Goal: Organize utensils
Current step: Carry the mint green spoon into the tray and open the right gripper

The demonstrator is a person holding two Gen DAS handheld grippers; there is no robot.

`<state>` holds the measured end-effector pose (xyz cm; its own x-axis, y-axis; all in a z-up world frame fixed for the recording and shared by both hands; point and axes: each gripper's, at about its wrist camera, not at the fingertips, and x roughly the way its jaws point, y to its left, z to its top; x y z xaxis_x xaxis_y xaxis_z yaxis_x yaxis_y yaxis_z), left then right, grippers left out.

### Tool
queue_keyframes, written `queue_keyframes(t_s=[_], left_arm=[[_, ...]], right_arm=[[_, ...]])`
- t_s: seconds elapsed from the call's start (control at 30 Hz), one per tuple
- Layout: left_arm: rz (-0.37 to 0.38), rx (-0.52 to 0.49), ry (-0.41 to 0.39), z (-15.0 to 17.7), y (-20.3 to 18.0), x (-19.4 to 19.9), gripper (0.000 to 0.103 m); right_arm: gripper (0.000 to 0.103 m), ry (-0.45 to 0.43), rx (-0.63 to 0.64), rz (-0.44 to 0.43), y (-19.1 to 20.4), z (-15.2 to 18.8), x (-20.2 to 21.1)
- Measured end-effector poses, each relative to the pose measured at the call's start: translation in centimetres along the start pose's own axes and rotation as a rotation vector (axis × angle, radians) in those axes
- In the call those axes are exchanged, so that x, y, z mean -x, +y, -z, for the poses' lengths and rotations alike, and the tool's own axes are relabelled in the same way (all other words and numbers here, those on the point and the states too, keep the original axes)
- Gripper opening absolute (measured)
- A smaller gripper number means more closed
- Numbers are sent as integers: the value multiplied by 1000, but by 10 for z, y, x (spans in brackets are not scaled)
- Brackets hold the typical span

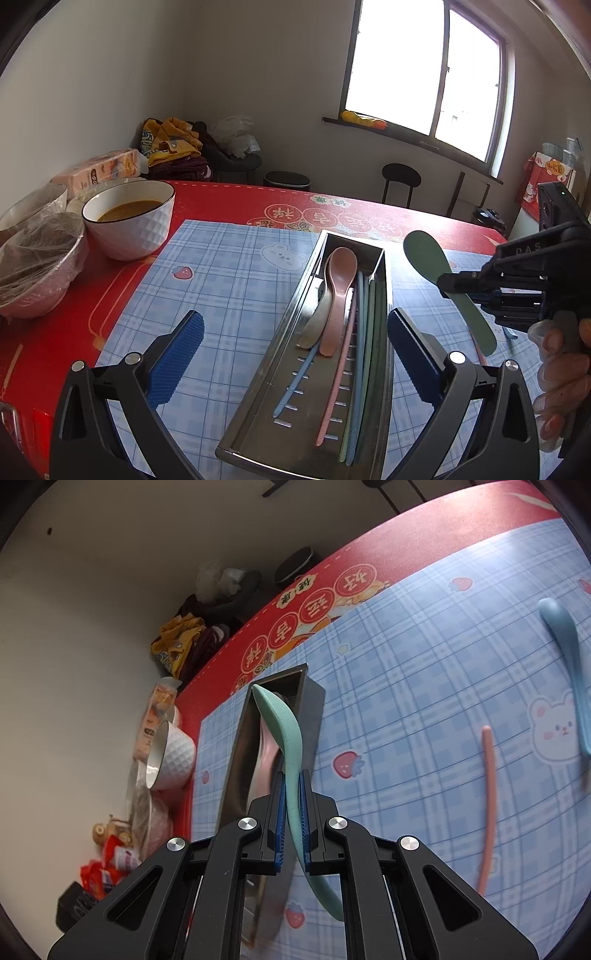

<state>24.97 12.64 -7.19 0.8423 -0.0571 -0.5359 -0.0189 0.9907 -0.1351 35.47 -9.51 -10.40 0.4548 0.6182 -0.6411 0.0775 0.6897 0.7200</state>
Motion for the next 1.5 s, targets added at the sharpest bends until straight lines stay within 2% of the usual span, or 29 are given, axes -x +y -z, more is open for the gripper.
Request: queue_keyframes(t_s=[0.17,0.4,0.6,0.9,1.17,1.33,1.5], left_arm=[[40,73,28,0,12,-5,97],[25,117,3,-4,24,0,97],[-5,143,20,-4,30,-3,97],[-9,167,19,-4,35,-4,97],[4,158,15,-3,32,-4,97],[-2,126,13,-1,24,-5,97],[-10,60,-7,2,7,-3,97]], right_arm=[[7,-9,-90,-5,15,-8,-25],[7,-14,-160,45,18,-12,-51],[7,-15,-214,64,14,-12,-66],[9,22,-226,19,18,-9,-78],[9,-9,-76,40,5,-13,-40],[9,-18,55,76,-25,-5,-4],[9,-80,167,111,-64,12,45]])
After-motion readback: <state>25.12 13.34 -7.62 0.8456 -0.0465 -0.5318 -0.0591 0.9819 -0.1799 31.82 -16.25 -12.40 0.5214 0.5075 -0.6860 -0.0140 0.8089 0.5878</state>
